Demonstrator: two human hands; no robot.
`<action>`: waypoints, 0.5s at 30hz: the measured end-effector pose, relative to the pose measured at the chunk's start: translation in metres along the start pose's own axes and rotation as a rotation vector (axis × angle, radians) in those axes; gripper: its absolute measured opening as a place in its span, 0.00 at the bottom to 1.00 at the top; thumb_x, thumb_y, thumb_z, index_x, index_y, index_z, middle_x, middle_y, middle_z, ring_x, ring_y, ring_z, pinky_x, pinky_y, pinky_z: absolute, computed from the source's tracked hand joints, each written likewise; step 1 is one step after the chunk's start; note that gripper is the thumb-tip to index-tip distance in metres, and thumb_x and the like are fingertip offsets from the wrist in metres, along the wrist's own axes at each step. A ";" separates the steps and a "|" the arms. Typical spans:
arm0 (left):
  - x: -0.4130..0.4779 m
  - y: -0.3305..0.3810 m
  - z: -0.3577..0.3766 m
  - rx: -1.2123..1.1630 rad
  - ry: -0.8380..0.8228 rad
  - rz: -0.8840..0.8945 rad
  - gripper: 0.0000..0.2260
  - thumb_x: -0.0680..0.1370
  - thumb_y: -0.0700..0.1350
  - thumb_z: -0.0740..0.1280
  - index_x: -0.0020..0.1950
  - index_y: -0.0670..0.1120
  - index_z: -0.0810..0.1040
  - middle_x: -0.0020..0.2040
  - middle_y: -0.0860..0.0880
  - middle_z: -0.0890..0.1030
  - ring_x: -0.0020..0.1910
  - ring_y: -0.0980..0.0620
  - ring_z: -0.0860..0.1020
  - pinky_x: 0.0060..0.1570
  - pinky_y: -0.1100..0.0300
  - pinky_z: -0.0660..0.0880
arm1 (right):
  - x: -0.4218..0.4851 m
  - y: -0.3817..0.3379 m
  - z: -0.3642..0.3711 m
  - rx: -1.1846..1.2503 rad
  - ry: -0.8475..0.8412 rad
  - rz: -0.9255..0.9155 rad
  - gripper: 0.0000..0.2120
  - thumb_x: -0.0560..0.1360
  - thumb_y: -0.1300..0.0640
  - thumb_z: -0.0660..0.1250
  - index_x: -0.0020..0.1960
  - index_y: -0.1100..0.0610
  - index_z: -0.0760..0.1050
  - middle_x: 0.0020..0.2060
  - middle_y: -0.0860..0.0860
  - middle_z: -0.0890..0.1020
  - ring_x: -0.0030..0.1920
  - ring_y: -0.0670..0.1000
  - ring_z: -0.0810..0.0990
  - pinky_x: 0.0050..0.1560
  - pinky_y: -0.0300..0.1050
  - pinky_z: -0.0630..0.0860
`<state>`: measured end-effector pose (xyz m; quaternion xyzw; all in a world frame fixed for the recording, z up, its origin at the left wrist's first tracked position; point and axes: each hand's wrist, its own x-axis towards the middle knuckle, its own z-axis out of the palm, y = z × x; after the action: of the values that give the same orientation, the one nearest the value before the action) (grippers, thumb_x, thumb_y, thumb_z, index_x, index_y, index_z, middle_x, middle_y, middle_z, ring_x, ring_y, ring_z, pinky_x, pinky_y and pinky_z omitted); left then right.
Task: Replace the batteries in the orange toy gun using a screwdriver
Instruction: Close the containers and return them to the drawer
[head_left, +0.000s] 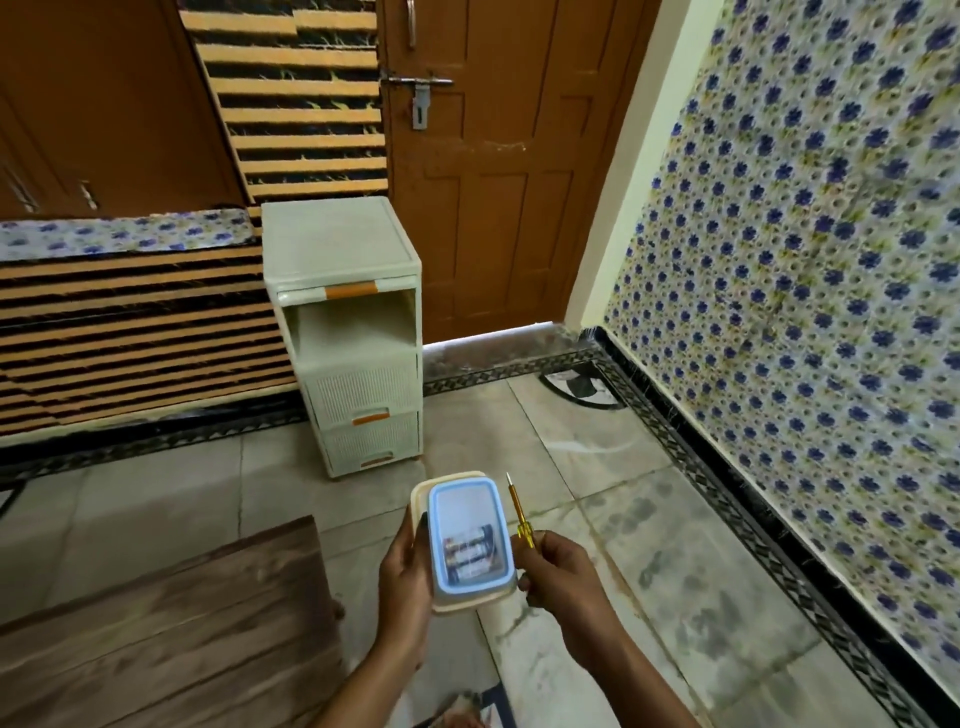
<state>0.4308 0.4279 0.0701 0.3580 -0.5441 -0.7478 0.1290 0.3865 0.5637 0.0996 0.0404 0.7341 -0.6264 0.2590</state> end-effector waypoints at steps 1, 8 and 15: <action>0.010 0.002 0.002 -0.012 0.011 -0.004 0.14 0.80 0.45 0.58 0.63 0.45 0.75 0.48 0.46 0.81 0.45 0.47 0.79 0.49 0.50 0.76 | 0.011 -0.004 0.002 -0.006 -0.018 -0.003 0.08 0.76 0.58 0.65 0.40 0.59 0.77 0.29 0.49 0.74 0.27 0.43 0.71 0.29 0.36 0.67; 0.108 0.030 0.012 -0.066 0.086 0.013 0.09 0.79 0.46 0.60 0.55 0.50 0.77 0.42 0.51 0.83 0.43 0.49 0.80 0.44 0.54 0.76 | 0.116 -0.045 0.031 -0.097 -0.133 0.003 0.03 0.74 0.60 0.67 0.43 0.58 0.79 0.28 0.47 0.77 0.30 0.45 0.73 0.29 0.35 0.69; 0.216 0.066 0.006 -0.053 0.125 0.027 0.08 0.79 0.44 0.60 0.56 0.48 0.76 0.47 0.48 0.82 0.47 0.47 0.80 0.50 0.50 0.77 | 0.224 -0.090 0.080 -0.184 -0.213 -0.023 0.06 0.73 0.63 0.68 0.37 0.62 0.79 0.26 0.52 0.75 0.28 0.50 0.71 0.26 0.36 0.67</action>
<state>0.2609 0.2816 0.0457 0.3932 -0.5199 -0.7362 0.1820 0.1855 0.4101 0.0773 -0.0585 0.7573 -0.5600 0.3308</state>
